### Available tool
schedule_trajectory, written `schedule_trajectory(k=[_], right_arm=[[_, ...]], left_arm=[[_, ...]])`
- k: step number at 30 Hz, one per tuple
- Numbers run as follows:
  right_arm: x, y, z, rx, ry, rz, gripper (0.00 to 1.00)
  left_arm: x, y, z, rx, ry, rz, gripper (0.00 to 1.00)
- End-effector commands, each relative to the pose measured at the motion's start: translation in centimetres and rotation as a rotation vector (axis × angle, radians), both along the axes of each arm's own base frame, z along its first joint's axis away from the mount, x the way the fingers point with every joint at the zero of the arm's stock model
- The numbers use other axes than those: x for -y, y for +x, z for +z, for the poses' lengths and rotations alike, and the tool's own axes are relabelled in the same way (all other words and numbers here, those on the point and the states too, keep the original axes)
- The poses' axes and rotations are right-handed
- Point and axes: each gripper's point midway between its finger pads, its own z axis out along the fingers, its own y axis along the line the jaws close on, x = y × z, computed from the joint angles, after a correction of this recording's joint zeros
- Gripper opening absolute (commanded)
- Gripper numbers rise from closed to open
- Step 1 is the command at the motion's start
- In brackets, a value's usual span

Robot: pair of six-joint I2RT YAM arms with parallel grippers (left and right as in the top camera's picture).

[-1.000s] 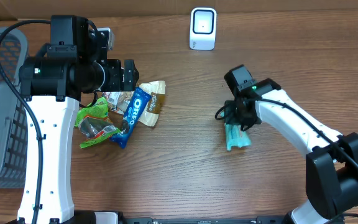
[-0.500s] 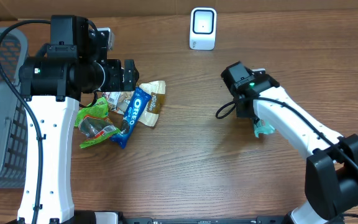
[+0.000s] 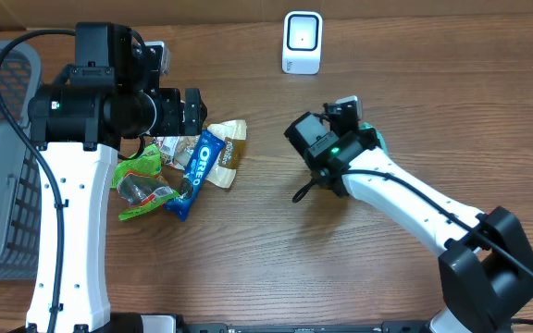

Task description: Scan the item barcode

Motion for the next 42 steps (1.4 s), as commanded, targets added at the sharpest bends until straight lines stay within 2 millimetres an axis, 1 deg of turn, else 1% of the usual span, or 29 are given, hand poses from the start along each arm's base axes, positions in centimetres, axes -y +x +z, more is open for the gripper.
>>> schedule_trajectory(k=[1, 6, 12, 17, 20, 24, 27, 32, 39, 42], right_arm=[[0.1, 1.3, 1.4, 0.08, -0.057, -0.016, 0.04], [1.0, 2.2, 0.9, 0.088, -0.142, -0.02, 0.04], [0.8, 3.3, 0.3, 0.077, -0.17, 0.012, 0.04], [0.8, 4.2, -0.9, 0.039, -0.216, 0.05, 0.04], [1.3, 4.7, -2.1, 0.006, -0.253, 0.054, 0.04], [2.2, 4.7, -3.5, -0.035, -0.28, 0.041, 0.04], [2.3, 4.5, -4.4, -0.058, -0.292, 0.045, 0.04], [1.1, 4.3, -6.0, -0.108, -0.198, 0.082, 0.04], [0.9, 4.2, -6.6, -0.128, -0.189, 0.091, 0.04], [0.1, 3.7, -7.6, -0.176, -0.136, 0.121, 0.04]], left_arm=[[-0.1, 0.0, -0.3, -0.01, -0.001, 0.012, 1.0], [-0.1, 0.0, -0.3, -0.01, -0.001, 0.012, 1.0], [-0.1, 0.0, -0.3, -0.01, -0.001, 0.012, 1.0], [-0.1, 0.0, -0.3, -0.01, -0.001, 0.012, 1.0], [-0.1, 0.0, -0.3, -0.01, -0.001, 0.012, 1.0], [-0.1, 0.0, -0.3, -0.01, -0.001, 0.012, 1.0], [-0.1, 0.0, -0.3, -0.01, -0.001, 0.012, 1.0], [-0.1, 0.0, -0.3, -0.01, -0.001, 0.012, 1.0], [-0.1, 0.0, -0.3, -0.01, -0.001, 0.012, 1.0], [-0.1, 0.0, -0.3, -0.01, -0.001, 0.012, 1.0]])
